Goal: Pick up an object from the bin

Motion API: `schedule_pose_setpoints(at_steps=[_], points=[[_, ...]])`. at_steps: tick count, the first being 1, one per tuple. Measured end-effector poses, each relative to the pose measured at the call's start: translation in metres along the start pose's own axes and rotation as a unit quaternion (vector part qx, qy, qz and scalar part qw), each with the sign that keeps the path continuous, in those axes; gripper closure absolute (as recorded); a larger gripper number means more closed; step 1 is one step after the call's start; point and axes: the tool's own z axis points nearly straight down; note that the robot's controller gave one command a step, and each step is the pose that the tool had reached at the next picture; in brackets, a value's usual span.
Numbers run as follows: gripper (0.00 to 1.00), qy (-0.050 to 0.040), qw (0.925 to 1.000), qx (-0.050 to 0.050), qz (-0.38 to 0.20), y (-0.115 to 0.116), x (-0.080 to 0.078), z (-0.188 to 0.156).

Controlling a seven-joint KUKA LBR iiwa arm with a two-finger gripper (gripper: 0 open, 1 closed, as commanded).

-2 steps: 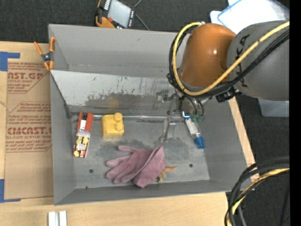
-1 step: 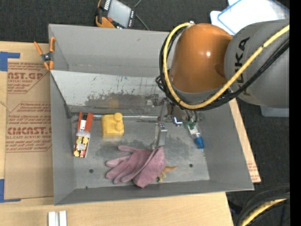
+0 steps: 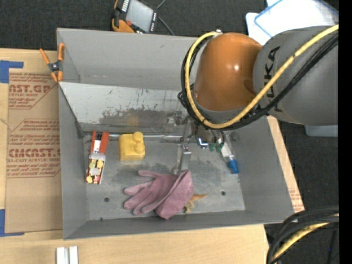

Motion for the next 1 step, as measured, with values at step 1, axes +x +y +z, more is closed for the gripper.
schedule_pose_setpoints(at_steps=[1], points=[[0.00,0.0032,0.9883,0.000,-0.152,0.0139,-0.0085,0.0100]])
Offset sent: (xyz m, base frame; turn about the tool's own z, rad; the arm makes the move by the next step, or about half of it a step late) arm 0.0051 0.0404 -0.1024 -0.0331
